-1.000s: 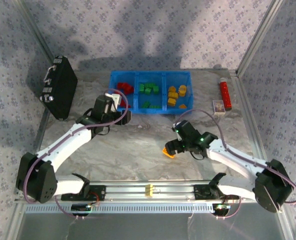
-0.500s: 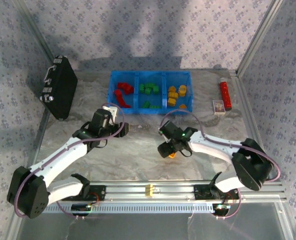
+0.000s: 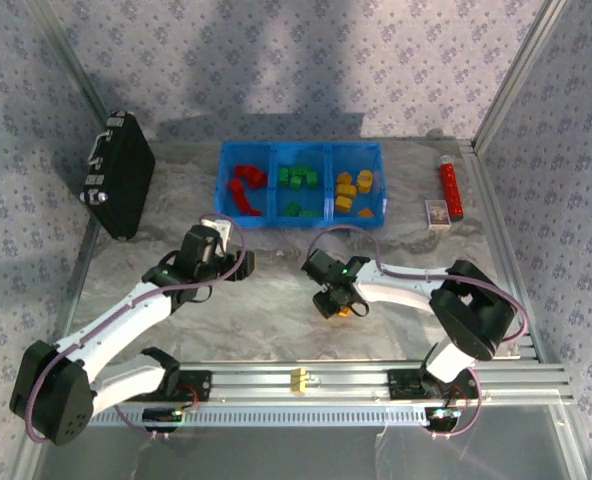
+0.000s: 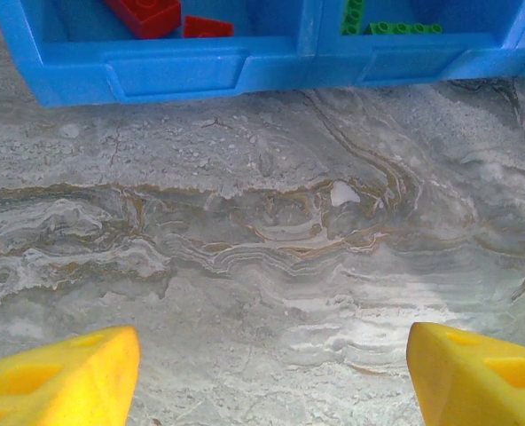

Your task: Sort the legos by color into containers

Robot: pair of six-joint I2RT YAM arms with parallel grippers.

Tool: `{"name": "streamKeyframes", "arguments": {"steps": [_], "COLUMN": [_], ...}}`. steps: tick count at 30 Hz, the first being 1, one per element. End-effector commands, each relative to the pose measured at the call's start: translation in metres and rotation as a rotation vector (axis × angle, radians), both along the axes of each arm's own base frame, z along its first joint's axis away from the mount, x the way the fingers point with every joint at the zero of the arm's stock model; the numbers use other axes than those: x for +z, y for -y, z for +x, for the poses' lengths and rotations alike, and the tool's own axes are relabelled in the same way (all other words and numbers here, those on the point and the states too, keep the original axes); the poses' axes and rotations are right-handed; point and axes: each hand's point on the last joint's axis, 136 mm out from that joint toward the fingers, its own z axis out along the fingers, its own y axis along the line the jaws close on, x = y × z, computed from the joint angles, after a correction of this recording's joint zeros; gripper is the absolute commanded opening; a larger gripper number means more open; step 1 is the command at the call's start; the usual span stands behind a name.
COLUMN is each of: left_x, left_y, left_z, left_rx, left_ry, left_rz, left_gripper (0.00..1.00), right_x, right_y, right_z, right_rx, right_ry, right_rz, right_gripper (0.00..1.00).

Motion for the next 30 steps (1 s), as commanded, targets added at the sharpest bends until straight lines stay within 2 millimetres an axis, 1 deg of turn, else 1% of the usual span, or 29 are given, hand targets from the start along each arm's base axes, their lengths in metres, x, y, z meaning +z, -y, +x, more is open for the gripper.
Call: {"name": "streamKeyframes", "arguments": {"steps": [1, 3, 6, 8, 10, 12, 16, 18, 20, 22, 23, 26, 29, 30], "left_x": [0.007, 0.006, 0.006, 0.003, -0.002, -0.007, -0.016, -0.021, -0.026, -0.034, -0.039, -0.049, -0.055, -0.056], "left_y": [-0.001, -0.002, -0.003, -0.004, -0.004, -0.002, -0.003, -0.005, -0.006, -0.006, -0.006, -0.005, -0.004, -0.004], "left_z": [0.001, 0.0, -0.002, -0.002, -0.004, -0.006, -0.01, -0.014, -0.017, -0.021, -0.024, -0.032, -0.037, -0.039], "left_rx": [0.016, 0.016, 0.02, 0.028, 0.027, 0.024, 0.033, 0.041, 0.054, 0.058, 0.058, 0.059, 0.059, 0.058], "left_ry": [0.032, 0.031, 0.032, 0.032, 0.018, 0.0, -0.023, -0.032, -0.044, -0.061, -0.071, -0.094, -0.107, -0.111], "left_rz": [-0.019, -0.019, -0.022, -0.024, -0.028, -0.037, -0.046, -0.05, -0.065, -0.076, -0.075, -0.067, -0.07, -0.069], "left_gripper": [0.79, 0.79, 0.79, 0.79, 0.79, 0.79, 0.78, 0.79, 0.78, 0.78, 0.78, 0.78, 0.78, 0.78], "right_x": [0.004, 0.008, 0.02, 0.032, 0.048, 0.066, 0.104, 0.118, 0.127, 0.128, 0.14, 0.147, 0.157, 0.155], "right_y": [0.003, 0.003, 0.0, -0.002, -0.003, -0.001, 0.01, 0.016, 0.023, 0.032, 0.033, 0.043, 0.049, 0.052], "right_z": [0.003, 0.006, 0.012, 0.017, 0.028, 0.043, 0.08, 0.097, 0.115, 0.13, 0.144, 0.169, 0.195, 0.198], "right_rx": [-0.012, -0.019, -0.03, -0.034, -0.047, -0.07, -0.138, -0.172, -0.214, -0.256, -0.283, -0.333, -0.354, -0.358], "right_ry": [0.017, 0.035, 0.067, 0.093, 0.13, 0.167, 0.243, 0.268, 0.286, 0.297, 0.321, 0.332, 0.355, 0.343], "right_rz": [-0.052, -0.058, -0.037, -0.014, 0.018, 0.051, 0.12, 0.144, 0.159, 0.161, 0.183, 0.197, 0.181, 0.164], "right_gripper": [0.42, 0.36, 0.31, 0.3, 0.3, 0.3, 0.3, 0.31, 0.31, 0.31, 0.31, 0.31, 0.31, 0.31]}}
